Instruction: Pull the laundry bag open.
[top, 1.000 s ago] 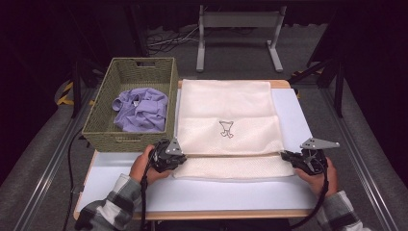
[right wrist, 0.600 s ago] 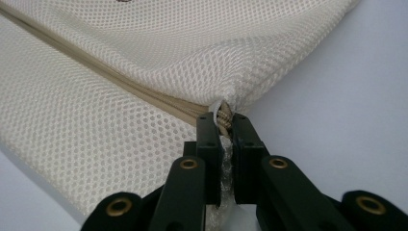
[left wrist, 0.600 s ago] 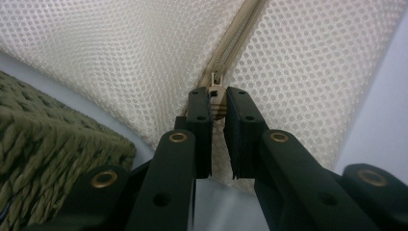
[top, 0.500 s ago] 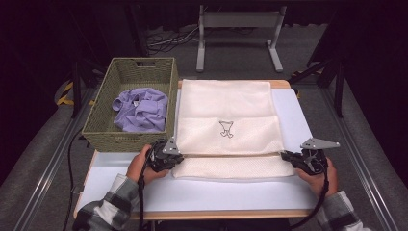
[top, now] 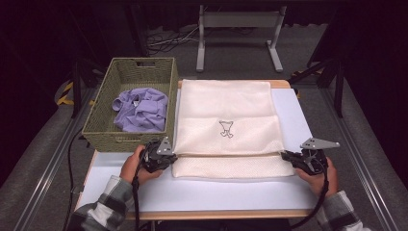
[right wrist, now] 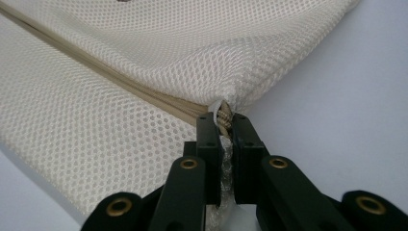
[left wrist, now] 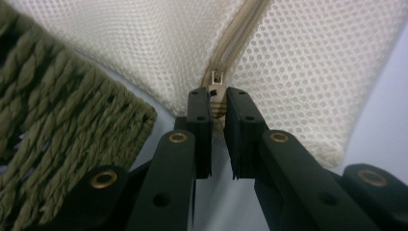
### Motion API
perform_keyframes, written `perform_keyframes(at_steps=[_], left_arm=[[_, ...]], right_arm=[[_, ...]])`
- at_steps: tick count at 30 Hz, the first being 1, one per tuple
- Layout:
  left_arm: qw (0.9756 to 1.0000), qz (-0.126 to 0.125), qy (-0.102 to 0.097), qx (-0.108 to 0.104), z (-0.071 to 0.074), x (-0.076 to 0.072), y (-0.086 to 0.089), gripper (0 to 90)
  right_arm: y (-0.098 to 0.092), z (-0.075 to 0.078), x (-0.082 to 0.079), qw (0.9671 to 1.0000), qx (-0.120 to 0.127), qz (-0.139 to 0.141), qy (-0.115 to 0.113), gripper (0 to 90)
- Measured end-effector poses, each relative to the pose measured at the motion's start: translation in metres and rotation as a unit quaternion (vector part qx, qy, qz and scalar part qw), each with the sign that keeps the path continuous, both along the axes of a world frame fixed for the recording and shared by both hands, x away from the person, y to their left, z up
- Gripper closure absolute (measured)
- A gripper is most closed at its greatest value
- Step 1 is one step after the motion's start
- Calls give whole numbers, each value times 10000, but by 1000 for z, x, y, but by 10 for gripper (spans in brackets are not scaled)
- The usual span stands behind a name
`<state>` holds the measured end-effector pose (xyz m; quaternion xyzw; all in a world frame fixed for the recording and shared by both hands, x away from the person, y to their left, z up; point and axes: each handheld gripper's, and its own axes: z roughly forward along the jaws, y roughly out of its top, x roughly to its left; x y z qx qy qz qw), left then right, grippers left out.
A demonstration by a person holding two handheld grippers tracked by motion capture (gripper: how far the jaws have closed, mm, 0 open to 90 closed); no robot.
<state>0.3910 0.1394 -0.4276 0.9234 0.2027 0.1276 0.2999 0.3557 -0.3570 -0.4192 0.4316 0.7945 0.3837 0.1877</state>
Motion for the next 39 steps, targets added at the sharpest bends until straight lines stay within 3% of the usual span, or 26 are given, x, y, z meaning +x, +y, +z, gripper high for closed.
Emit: perform_keyframes(at_steps=[2, 4, 6, 7, 8, 10, 13, 18, 30, 39], left_arm=[[9996, 49, -116, 248, -1, -1, 1, 815], [10000, 76, -4, 55, -2, 0, 6, 816], [9995, 167, -89, 256, -2, -1, 9, 815], [9997, 194, -16, 128, -3, -1, 14, 816], [9998, 211, 28, 41, -3, -1, 17, 815], [9997, 236, 23, 4, -3, -2, 20, 815], [9997, 228, -27, 109, -4, -3, 18, 815], [9997, 231, 2, 89, -4, -3, 19, 815], [9993, 359, -56, -92, -7, -4, 22, 812], [9987, 431, -96, -247, -8, -6, 26, 807]], right_arm=[[1, 0, 0, 10000, -72, -13, -14, 843], [0, 1, -1, 10000, -59, -50, -21, 843], [0, 1, 0, 9999, -80, -68, -35, 843], [-1, 1, 0, 9998, -158, -88, -57, 843], [-3, 1, 0, 10000, -37, -86, -17, 843], [-3, 1, 0, 10000, 14, -56, -9, 843], [0, 2, 0, 10000, -53, -64, -26, 843], [-1, 1, 0, 10000, -51, -49, -10, 843], [0, 0, -1, 10000, 18, -3, 75, 829], [1, -2, -1, 9997, -96, 36, 206, 774]])
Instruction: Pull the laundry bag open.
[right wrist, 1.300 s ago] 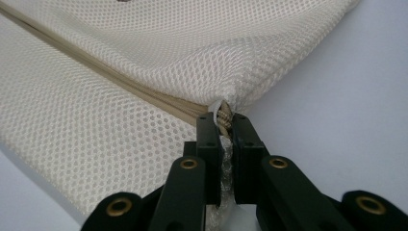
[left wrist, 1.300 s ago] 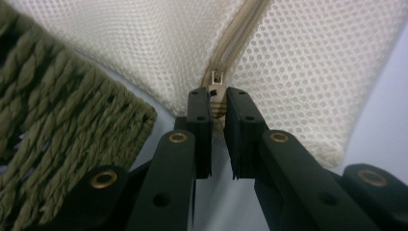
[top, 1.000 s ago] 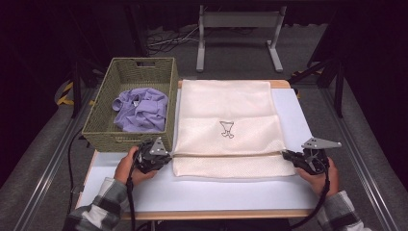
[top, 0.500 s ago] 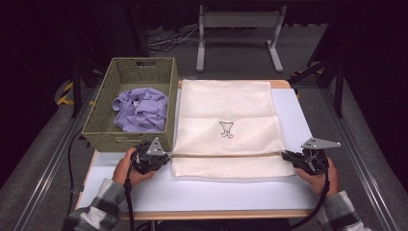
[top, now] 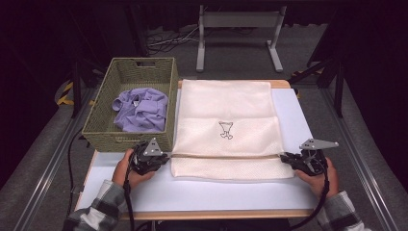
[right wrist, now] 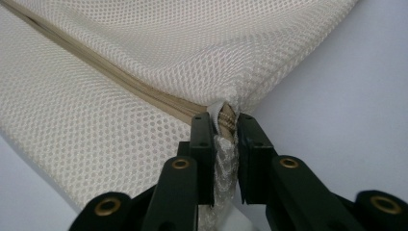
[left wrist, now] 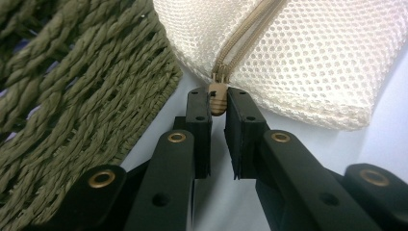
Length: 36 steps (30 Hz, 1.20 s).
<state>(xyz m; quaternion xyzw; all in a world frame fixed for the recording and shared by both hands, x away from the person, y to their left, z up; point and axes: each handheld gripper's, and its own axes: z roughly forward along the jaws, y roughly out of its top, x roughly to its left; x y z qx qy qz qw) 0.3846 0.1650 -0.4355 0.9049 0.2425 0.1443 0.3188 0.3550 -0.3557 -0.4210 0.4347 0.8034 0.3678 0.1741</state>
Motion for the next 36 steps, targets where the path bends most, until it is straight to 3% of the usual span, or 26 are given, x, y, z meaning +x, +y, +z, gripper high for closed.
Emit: perform_keyframes(at_steps=[5, 13, 19, 22, 26, 36], left_arm=[[9998, 97, -48, -186, 1, -2, 6, 775], [9983, 261, -255, -451, 5, -13, 15, 680], [9959, 484, -457, -618, 6, -26, 23, 468], [9943, 552, -479, -778, 5, -33, 28, 385], [9926, 769, -512, -794, 0, -39, 31, 228], [9864, 1220, -423, -1019, -10, -50, 47, 97]], right_arm=[[1, -1, 0, 9999, -142, 68, 35, 692], [2, 2, -1, 9991, -391, 47, -149, 525], [0, 6, -2, 9988, -377, -48, -303, 466], [-2, 9, -3, 9983, -357, -94, -457, 438], [0, 13, -4, 9972, -228, -127, -699, 393], [12, 22, -7, 9947, -291, 33, -986, 327]])
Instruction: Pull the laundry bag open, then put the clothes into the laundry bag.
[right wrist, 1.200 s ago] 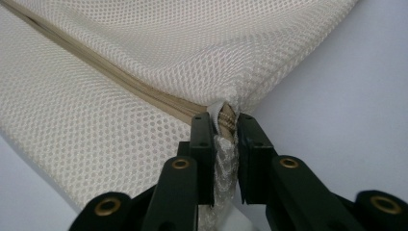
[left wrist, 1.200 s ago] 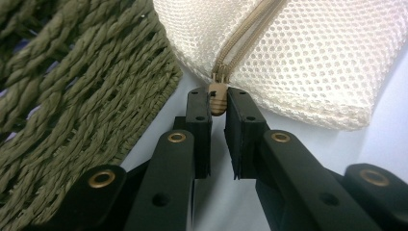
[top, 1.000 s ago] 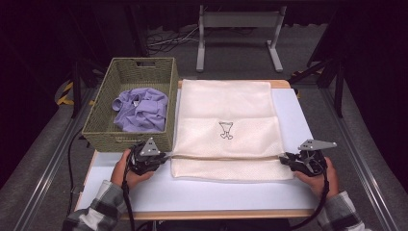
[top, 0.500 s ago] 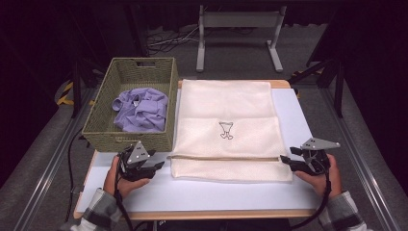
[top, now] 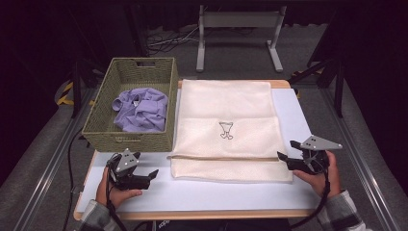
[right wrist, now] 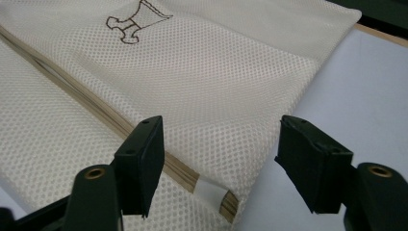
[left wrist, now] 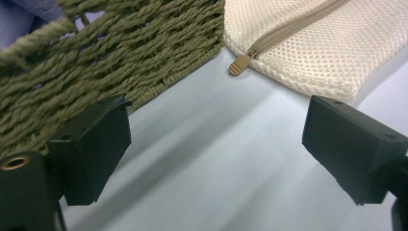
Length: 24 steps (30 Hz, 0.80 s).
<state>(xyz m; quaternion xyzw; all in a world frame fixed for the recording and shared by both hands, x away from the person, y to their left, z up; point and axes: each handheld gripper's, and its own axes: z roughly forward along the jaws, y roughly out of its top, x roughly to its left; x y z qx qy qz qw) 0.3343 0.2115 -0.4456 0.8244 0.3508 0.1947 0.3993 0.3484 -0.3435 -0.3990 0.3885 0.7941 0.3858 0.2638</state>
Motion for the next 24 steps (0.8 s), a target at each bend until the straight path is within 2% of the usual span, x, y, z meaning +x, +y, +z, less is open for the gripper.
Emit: perform_keyframes(at_steps=[6, 8, 10, 12, 16, 24], left_arm=[[10000, -9, 32, 20, -5, -8, 4, 86], [9999, 30, -19, 104, -4, -9, 4, 88], [10000, 12, -14, 49, -4, -9, 5, 87], [9999, 48, -34, 130, -3, -9, 4, 85], [9999, 72, -53, 71, -2, -7, 5, 86], [9998, 36, -35, 197, -2, -8, 1, 87]], right_arm=[[14, 5, 1, 9996, -175, 193, -109, 290], [18, 6, 2, 9994, -203, 250, -114, 291], [23, 7, 4, 9993, -191, 317, -91, 291], [30, 8, 6, 9989, -204, 395, -117, 295], [41, 9, 10, 9982, -269, 517, -150, 301], [71, 4, 18, 9958, -327, 847, -79, 341]])
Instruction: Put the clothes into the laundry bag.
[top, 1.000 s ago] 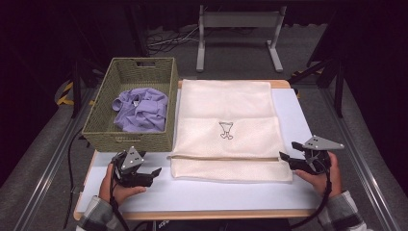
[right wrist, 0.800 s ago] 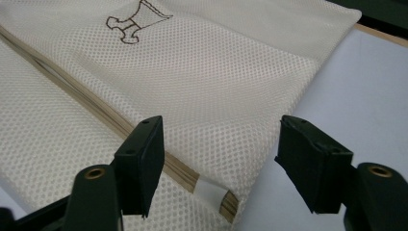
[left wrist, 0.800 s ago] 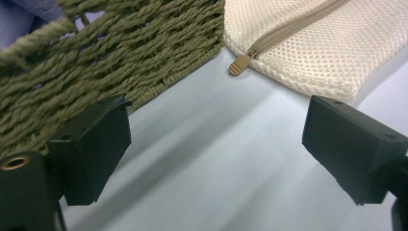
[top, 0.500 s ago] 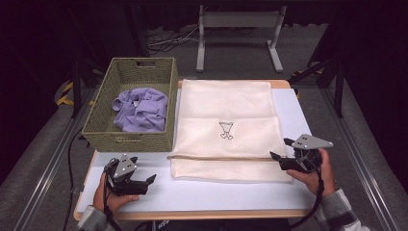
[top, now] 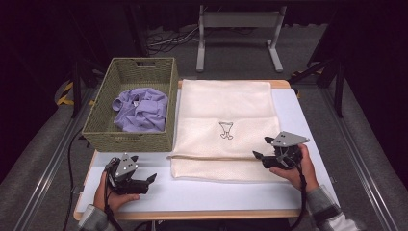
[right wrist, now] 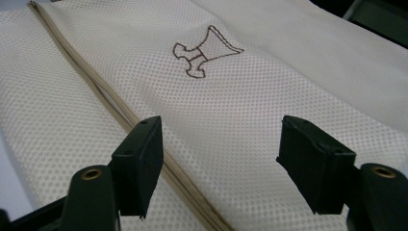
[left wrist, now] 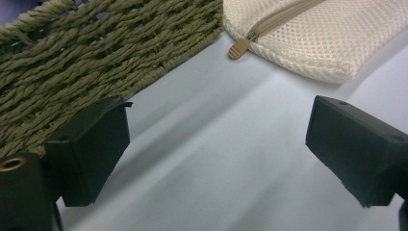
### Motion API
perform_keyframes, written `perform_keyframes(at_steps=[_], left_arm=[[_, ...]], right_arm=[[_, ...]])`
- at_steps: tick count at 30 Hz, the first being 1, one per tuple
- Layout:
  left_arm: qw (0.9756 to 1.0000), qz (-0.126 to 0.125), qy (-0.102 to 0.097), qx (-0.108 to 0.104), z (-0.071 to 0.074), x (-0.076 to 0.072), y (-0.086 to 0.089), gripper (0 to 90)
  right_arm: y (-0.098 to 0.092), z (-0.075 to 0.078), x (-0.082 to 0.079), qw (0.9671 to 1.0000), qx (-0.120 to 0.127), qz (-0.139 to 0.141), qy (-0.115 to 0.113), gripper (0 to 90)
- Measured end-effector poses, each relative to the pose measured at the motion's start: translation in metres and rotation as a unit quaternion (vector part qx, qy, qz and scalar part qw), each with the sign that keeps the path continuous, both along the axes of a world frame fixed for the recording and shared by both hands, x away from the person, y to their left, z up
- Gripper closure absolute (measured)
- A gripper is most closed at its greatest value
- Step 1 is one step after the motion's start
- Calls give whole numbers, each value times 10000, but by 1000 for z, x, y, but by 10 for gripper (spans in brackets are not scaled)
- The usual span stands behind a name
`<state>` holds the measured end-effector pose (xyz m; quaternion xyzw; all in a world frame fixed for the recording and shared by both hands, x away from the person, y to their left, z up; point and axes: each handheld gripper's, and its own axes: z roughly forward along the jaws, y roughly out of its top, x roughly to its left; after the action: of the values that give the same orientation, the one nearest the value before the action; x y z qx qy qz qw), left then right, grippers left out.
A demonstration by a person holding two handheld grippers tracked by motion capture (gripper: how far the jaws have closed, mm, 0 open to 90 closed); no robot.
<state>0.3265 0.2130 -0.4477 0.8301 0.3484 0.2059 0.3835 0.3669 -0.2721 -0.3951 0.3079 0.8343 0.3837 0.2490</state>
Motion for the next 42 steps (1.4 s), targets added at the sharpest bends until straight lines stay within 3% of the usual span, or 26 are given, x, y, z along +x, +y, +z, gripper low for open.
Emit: perform_keyframes(at_steps=[18, 23, 33, 42], left_arm=[[10000, -29, 41, -9, -1, 0, -1, 88], [10000, -37, 43, -4, -1, 0, -1, 88], [9999, -105, 38, 28, -1, 0, -1, 87], [9999, -113, 56, 10, -1, 0, -2, 86]], right_arm=[[54, -15, 26, 9980, -6, 529, 341, 342], [66, -22, 31, 9971, -170, 620, 417, 339], [76, -34, 40, 9956, -303, 649, 607, 335], [77, -39, 48, 9952, -251, 602, 729, 340]])
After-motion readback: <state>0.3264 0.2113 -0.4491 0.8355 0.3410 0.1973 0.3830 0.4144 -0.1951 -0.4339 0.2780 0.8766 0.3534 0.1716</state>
